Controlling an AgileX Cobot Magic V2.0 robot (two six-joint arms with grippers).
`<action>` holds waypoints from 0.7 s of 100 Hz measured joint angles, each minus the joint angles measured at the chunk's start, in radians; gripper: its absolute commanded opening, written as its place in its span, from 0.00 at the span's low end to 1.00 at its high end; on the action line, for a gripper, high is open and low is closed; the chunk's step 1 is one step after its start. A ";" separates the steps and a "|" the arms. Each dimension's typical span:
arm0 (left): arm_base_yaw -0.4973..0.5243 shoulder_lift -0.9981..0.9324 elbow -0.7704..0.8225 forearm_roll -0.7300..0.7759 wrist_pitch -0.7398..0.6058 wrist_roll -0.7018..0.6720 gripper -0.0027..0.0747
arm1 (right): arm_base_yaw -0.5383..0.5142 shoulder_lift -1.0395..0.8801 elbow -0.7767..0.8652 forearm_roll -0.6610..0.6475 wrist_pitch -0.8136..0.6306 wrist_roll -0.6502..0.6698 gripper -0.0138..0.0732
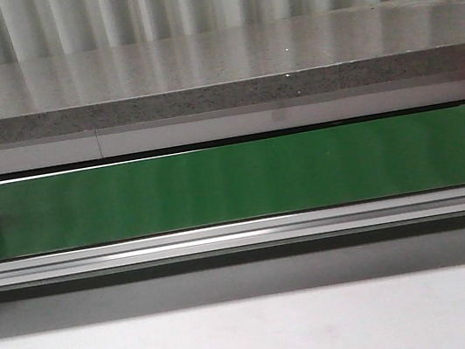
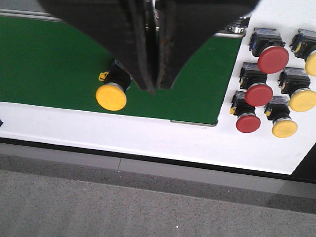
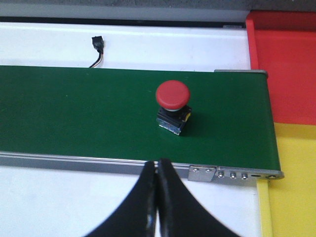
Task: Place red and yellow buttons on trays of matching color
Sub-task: 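Lower the right gripper over the red button at the belt's end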
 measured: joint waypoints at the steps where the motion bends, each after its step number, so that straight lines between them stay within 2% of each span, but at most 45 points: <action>1: 0.000 0.000 0.000 0.000 0.000 0.000 0.01 | 0.000 0.010 -0.002 0.000 0.002 0.000 0.38; 5: 0.000 0.000 0.000 0.000 0.000 0.000 0.01 | 0.000 0.039 -0.010 0.000 0.009 0.000 0.52; 8: 0.000 0.000 0.000 0.000 0.000 0.000 0.01 | 0.000 0.055 -0.012 0.000 0.010 0.000 0.68; 9: 0.000 0.000 0.000 0.000 0.000 0.000 0.01 | 0.000 0.058 -0.014 0.000 0.013 0.000 0.68; 10: 0.000 0.000 0.000 0.000 0.000 0.000 0.01 | 0.000 0.065 -0.014 0.000 0.013 0.000 0.78; 11: 0.000 0.000 0.000 0.000 0.000 0.000 0.01 | 0.000 0.068 -0.014 0.000 0.013 0.000 0.78; 13: 0.000 0.000 0.000 0.000 0.000 0.002 0.01 | 0.000 0.077 -0.014 0.000 0.015 0.000 0.90; 14: 0.000 0.000 0.000 0.000 0.000 0.002 0.01 | 0.000 0.079 -0.014 0.000 0.015 0.000 0.92; 22: 0.000 0.000 0.000 0.000 0.000 0.002 0.01 | 0.000 0.105 -0.014 0.000 0.016 0.000 0.89; 44: 0.000 0.000 0.000 0.000 0.000 0.002 0.01 | -0.008 0.198 -0.028 -0.014 0.007 0.006 0.88; 70: 0.000 0.000 0.000 0.000 0.000 0.002 0.01 | -0.117 0.434 -0.112 -0.033 -0.024 0.006 0.88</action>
